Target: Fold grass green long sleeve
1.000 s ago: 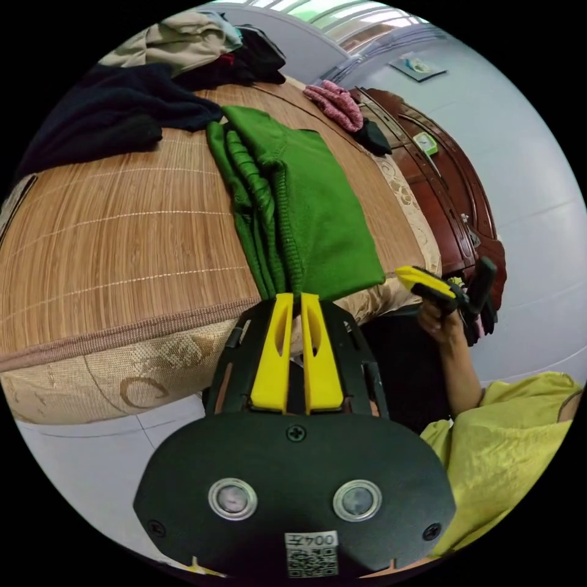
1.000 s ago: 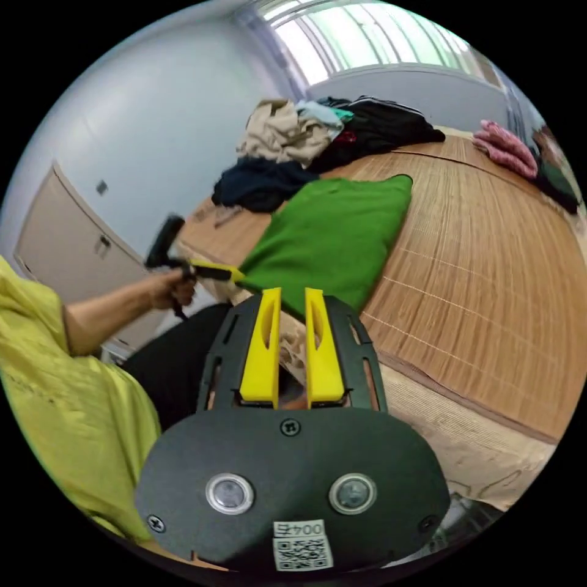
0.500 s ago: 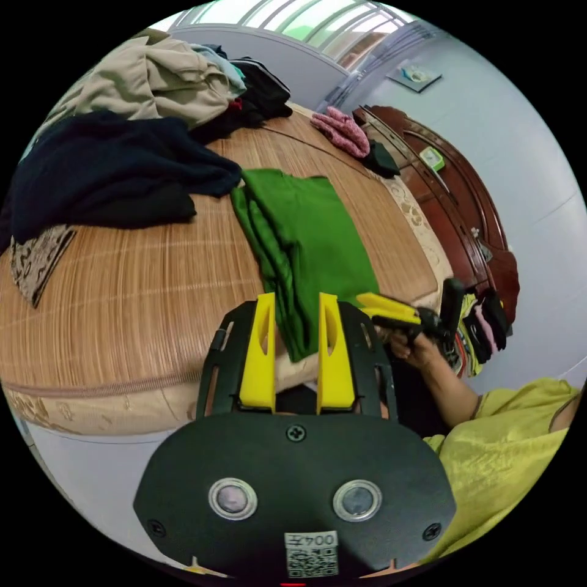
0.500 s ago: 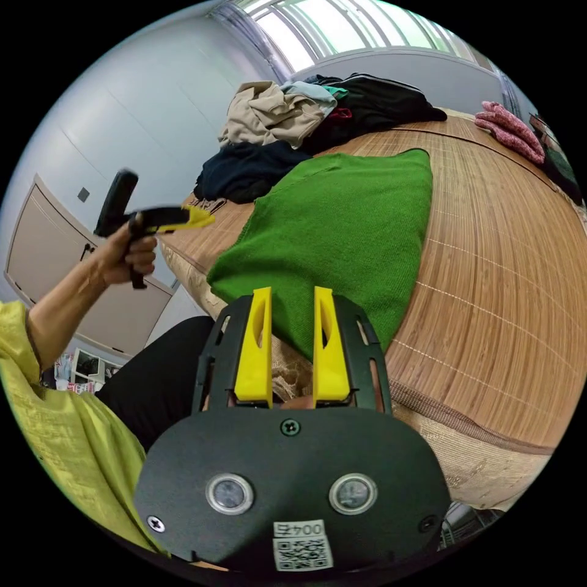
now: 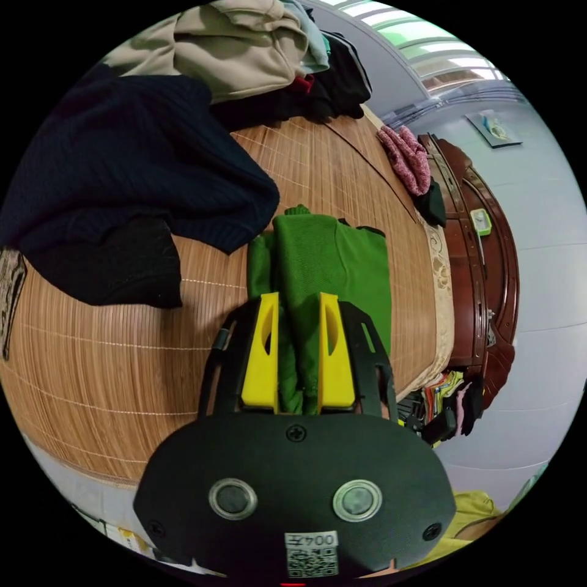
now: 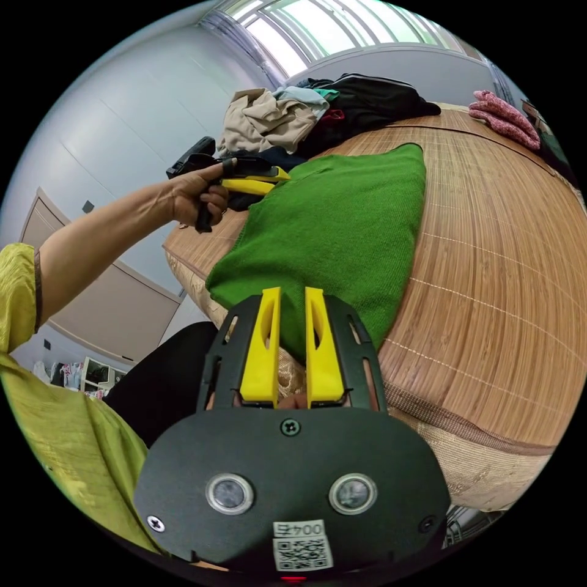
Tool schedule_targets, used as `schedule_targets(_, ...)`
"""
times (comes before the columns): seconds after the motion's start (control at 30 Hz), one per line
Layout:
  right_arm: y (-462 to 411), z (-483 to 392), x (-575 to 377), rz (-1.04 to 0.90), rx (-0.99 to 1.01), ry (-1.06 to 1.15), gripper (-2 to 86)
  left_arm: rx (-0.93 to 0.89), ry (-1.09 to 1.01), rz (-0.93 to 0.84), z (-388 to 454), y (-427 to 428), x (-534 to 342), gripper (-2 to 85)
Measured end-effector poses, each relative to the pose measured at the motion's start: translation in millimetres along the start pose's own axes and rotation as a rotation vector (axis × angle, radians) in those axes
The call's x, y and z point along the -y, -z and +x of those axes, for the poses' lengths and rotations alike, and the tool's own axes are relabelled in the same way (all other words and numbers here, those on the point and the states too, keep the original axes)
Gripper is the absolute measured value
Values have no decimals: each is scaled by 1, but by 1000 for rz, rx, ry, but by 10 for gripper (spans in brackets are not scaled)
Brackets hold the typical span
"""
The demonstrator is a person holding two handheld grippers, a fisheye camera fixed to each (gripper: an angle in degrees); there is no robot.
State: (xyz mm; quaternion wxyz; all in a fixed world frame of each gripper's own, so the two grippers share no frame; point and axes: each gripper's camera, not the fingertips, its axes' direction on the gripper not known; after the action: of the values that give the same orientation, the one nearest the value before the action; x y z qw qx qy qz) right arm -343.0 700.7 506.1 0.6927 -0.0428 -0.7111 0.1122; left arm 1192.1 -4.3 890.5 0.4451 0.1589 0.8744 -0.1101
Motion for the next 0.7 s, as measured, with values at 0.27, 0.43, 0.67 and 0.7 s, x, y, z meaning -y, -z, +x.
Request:
schedule_targets(0.27, 2, 5, -3, 8, 2, -20, 61, 95, -183, 95, 48, 50, -7, 28)
schedule_targets(0.43, 2, 3, -5, 4, -21, -10, 55, 434, -255, 13, 51, 29, -14, 21)
schedule_targets(0.67, 4, -1, -9, 2, -27, -1, 58, 297, -188, 88, 29, 59, -20, 26)
schedule_targets(0.7, 5, -1, -10, 2, -23, -3, 59, 270, -180, 105, 26, 74, -23, 28)
